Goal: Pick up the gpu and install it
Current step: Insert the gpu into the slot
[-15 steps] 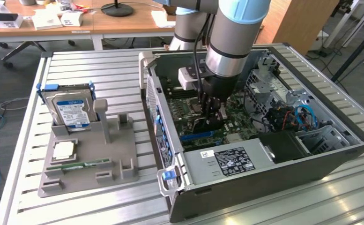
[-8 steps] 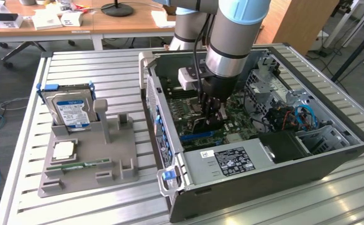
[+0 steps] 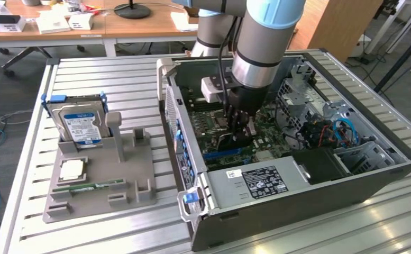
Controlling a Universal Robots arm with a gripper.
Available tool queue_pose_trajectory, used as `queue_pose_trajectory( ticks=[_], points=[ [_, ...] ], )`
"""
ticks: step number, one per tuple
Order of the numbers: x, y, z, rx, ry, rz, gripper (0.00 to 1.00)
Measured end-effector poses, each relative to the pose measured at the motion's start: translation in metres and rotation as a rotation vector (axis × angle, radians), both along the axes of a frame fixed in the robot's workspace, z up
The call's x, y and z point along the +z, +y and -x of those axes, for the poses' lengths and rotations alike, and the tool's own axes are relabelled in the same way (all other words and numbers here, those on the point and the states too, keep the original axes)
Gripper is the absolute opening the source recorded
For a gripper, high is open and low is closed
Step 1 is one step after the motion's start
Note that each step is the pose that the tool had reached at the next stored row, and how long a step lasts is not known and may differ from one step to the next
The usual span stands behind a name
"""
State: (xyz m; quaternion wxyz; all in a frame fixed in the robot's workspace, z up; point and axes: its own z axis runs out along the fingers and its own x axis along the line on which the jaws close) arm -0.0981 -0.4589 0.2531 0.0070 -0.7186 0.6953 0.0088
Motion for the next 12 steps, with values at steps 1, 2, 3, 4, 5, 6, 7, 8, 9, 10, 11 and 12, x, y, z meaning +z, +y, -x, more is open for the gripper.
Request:
queue_pose_trajectory(
  ticks=[1,2,3,4,5,6,7,8,9,10,11,12],
  points=[
    [-0.0002,0.0,0.0,0.0,0.0,0.0001,0.26],
    [-0.0001,0.0,0.0,0.0,0.0001,0.0002,0.26],
    [-0.0002,0.0,0.0,0.0,0.0001,0.0002,0.26],
    [-0.0001,0.0,0.0,0.0,0.0001,0.0002,0.26],
    [-0.0002,0.0,0.0,0.0,0.0001,0.0002,0.26],
    [-0.0002,0.0,0.0,0.0,0.0002,0.0002,0.26],
    [-0.0004,0.0,0.0001,0.0,0.0001,0.0002,0.26],
    [-0.0006,0.0,0.0002,0.0,0.0001,0.0002,0.26],
    [-0.0006,0.0,0.0002,0.0,0.0001,0.0002,0.26],
    [-0.0006,0.0,0.0002,0.0,0.0001,0.0002,0.26],
    [-0.0006,0.0,0.0003,0.0,0.0001,0.0001,0.26],
    [-0.0006,0.0,0.0003,0.0,0.0,0.0001,0.26]
  ],
)
